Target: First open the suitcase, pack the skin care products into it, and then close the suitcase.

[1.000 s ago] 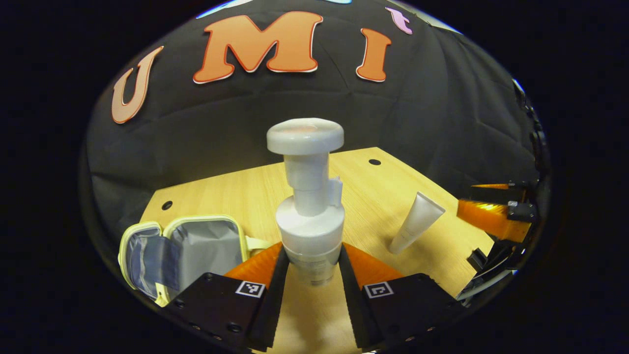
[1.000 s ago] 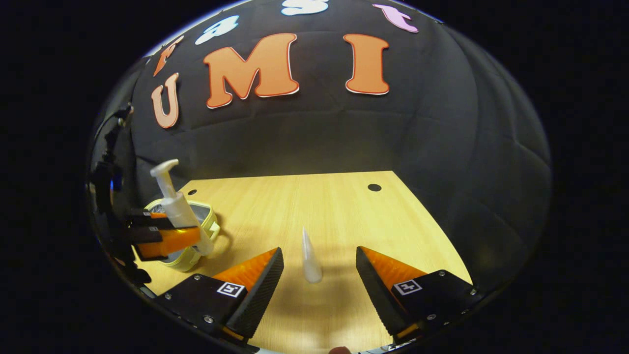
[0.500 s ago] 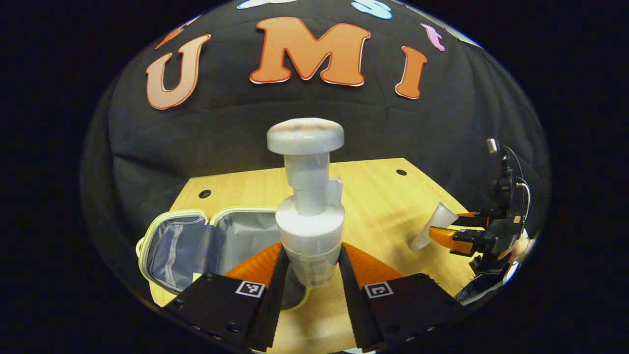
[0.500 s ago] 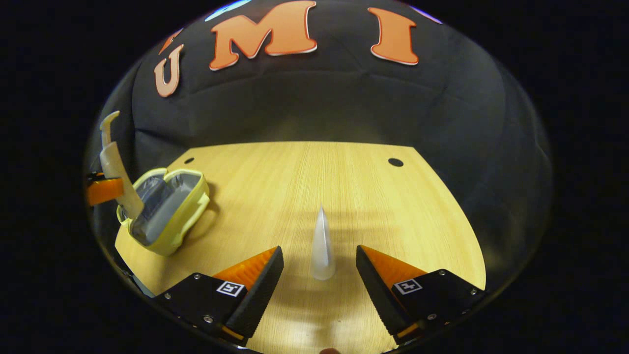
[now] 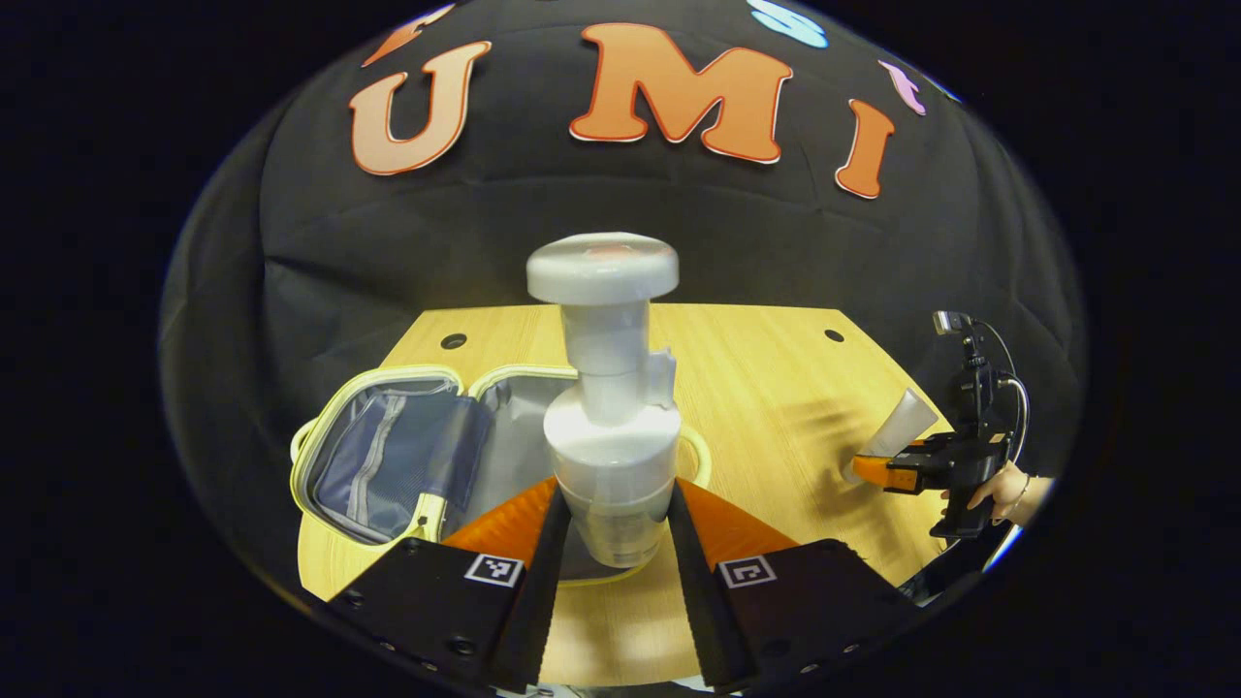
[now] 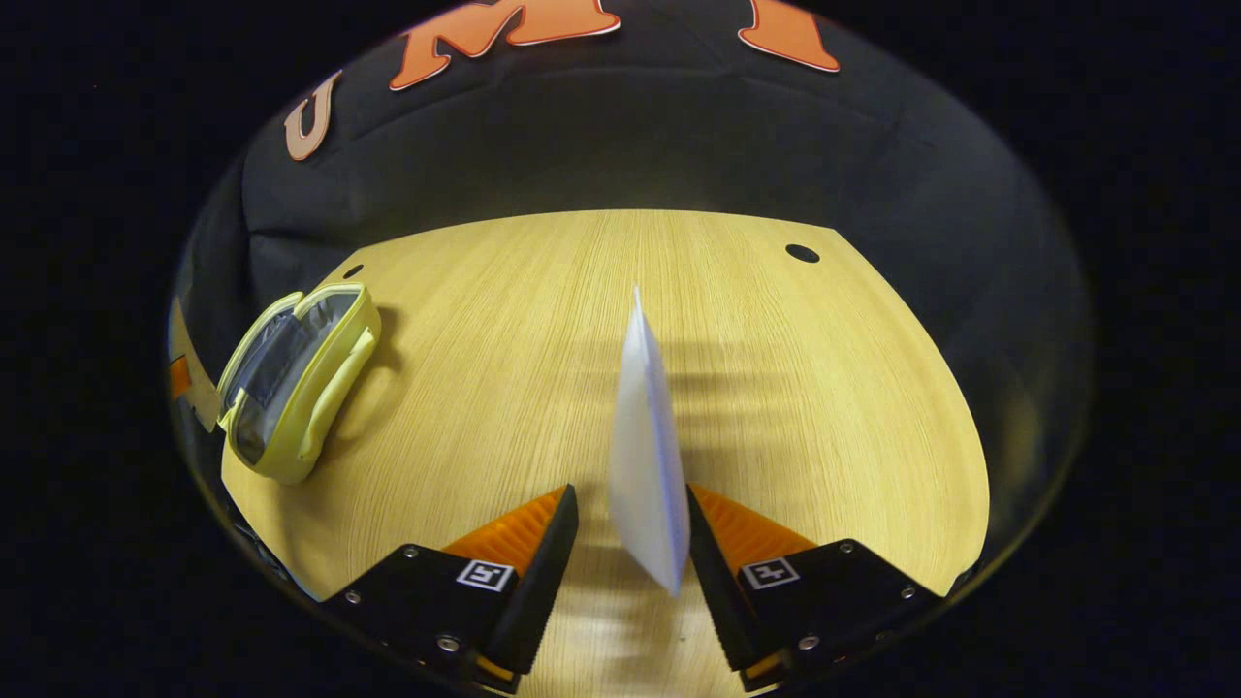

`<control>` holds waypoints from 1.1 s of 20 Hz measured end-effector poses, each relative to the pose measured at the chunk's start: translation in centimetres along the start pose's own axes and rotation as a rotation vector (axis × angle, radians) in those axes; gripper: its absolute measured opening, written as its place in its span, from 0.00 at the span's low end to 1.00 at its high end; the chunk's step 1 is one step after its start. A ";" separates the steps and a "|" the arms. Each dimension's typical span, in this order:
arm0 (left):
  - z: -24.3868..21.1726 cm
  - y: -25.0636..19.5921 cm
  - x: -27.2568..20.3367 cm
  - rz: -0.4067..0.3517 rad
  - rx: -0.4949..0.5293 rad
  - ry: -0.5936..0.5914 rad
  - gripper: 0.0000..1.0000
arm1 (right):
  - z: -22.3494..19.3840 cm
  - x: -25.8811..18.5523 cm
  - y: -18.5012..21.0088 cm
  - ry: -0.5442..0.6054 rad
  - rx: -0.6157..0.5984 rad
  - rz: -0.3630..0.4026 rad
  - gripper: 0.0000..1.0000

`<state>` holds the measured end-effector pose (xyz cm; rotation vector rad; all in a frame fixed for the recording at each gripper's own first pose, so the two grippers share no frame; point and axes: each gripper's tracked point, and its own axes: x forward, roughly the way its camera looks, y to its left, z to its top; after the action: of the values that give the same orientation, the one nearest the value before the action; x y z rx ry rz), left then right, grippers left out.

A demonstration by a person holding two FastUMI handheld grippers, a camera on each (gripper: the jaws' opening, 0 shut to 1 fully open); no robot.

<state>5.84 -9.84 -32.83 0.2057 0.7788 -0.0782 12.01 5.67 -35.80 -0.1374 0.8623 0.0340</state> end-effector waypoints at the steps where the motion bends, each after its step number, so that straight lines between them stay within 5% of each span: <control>1: -0.2 0.3 0.0 0.006 -0.008 0.004 0.59 | -0.3 0.2 -0.4 0.012 0.002 -0.012 0.63; 6: -0.5 1.3 -0.2 0.015 -0.010 0.026 0.59 | -0.3 0.1 -0.4 0.024 0.002 -0.019 0.34; 16: 4.0 5.9 1.5 -0.029 0.057 0.041 0.59 | 1.8 -4.1 2.6 0.012 0.099 0.007 0.36; 22: 4.7 7.6 3.6 -0.197 0.114 0.193 0.59 | 2.8 -7.7 5.3 -0.017 0.173 0.008 0.36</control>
<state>12.70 -3.42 -30.93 0.2467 0.9872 -0.2934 8.66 11.47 -28.71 0.0291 0.8453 -0.0317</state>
